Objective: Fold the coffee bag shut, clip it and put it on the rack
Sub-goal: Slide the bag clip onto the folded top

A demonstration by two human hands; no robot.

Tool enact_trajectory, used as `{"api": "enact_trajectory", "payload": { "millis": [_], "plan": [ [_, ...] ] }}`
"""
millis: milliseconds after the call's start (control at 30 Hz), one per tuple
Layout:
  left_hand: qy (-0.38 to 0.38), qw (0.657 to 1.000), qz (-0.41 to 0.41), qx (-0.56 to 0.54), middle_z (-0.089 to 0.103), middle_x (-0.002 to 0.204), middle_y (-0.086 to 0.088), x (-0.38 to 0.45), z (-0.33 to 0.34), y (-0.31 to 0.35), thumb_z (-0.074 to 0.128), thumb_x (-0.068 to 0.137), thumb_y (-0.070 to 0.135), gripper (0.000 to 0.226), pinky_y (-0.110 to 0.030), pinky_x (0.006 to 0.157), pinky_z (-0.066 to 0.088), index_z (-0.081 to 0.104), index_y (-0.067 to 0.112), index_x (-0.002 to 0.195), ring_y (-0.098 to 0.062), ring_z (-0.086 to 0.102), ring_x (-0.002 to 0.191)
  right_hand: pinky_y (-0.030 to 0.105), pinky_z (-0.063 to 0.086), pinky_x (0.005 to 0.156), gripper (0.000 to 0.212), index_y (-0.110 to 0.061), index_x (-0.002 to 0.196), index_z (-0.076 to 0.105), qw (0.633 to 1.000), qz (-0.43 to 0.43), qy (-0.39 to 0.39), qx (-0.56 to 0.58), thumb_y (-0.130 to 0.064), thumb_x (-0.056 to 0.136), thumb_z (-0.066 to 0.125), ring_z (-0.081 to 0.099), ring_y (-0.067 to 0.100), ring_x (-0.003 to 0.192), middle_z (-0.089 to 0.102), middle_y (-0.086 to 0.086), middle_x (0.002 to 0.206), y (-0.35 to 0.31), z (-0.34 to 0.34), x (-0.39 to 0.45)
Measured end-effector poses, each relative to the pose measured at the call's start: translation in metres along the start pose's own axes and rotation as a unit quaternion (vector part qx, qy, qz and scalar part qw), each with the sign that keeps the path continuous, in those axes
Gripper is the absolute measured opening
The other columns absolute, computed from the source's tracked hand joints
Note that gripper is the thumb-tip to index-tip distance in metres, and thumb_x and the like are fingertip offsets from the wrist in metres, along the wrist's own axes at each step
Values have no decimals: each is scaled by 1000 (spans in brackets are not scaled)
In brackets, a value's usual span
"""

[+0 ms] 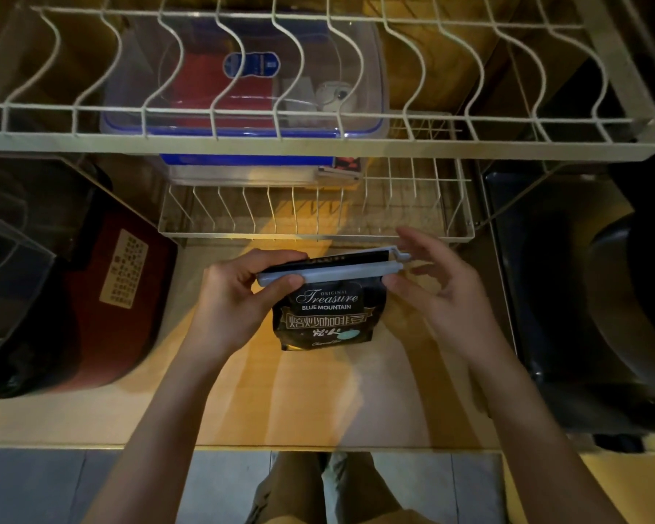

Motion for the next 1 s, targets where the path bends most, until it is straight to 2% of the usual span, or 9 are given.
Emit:
{"api": "enact_trajectory", "payload": {
  "millis": [133, 200, 300, 367, 467, 567, 733, 900, 1000],
  "plan": [
    [3, 1000, 15, 16, 69, 93, 7, -1, 0, 5, 70, 72, 31, 25, -27, 73, 55, 63, 33, 96, -12, 65, 88, 3, 46, 70, 41, -28, 111, 58, 998, 15, -44, 36, -21, 72, 69, 53, -15, 89, 57, -22, 99, 1, 4, 5],
    [5, 1000, 9, 24, 70, 88, 12, -1, 0, 4, 71, 73, 27, 25, -27, 74, 55, 63, 33, 95, -12, 65, 87, 5, 48, 71, 35, -27, 103, 61, 998, 7, -37, 53, -22, 69, 69, 53, -14, 90, 59, -17, 98, -2, 3, 7],
    [-6, 998, 6, 62, 69, 88, 24, -2, 0, 9, 62, 71, 38, 27, -19, 75, 52, 63, 34, 98, -1, 63, 90, 6, 47, 72, 30, -21, 97, 63, 997, -3, -29, 72, -9, 70, 70, 55, -12, 88, 61, -10, 96, -2, 1, 10],
    [-36, 986, 50, 157, 65, 94, 17, -1, 5, 25, 54, 74, 39, 35, -12, 71, 48, 61, 26, 105, 7, 58, 87, 7, 48, 70, 29, -16, 97, 64, 996, 3, -23, 84, -5, 71, 70, 58, -10, 87, 63, -6, 96, 2, 0, 11],
    [-75, 935, 119, 325, 69, 96, -5, 2, 20, 50, 56, 78, 30, 35, -31, 70, 54, 61, 14, 109, -15, 62, 86, 16, 53, 75, 27, -18, 92, 66, 995, 6, -12, 94, -5, 69, 71, 63, 3, 88, 65, -2, 96, 6, -1, 11],
    [-97, 899, 164, 394, 67, 103, -12, 7, 48, 69, 61, 79, 27, 34, -46, 74, 53, 60, 10, 109, -31, 61, 92, 23, 53, 79, 25, -20, 88, 68, 997, -4, -6, 73, -6, 68, 73, 64, 14, 91, 67, 0, 94, 6, -4, 13],
    [-133, 879, 199, 412, 67, 86, -15, 16, 92, 75, 68, 74, 14, 25, -41, 63, 49, 65, 7, 97, -35, 62, 79, 17, 52, 76, 26, -10, 89, 69, 996, 1, 10, 85, 1, 65, 74, 64, 12, 86, 67, 12, 94, 5, -6, 13],
    [-139, 913, 179, 340, 63, 82, -7, 17, 89, 70, 52, 80, 27, 30, -28, 59, 41, 64, 13, 104, -24, 58, 76, 17, 52, 76, 25, -24, 86, 67, 998, -22, 6, 60, -7, 68, 73, 63, 8, 87, 67, -3, 89, 5, -5, 10],
    [-150, 916, 172, 330, 63, 82, -6, 17, 90, 68, 53, 79, 26, 30, -29, 59, 43, 64, 15, 105, -22, 56, 76, 15, 50, 76, 27, -22, 93, 65, 998, -29, -20, 55, -8, 71, 71, 61, 6, 88, 66, -2, 93, 6, -1, 8]
  ]
}}
Point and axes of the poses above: each hand's wrist, its own x-axis towards the middle knuckle, its own z-axis out of the palm, y = z × x, the point moved 10 cm from there along x, towards the middle knuckle
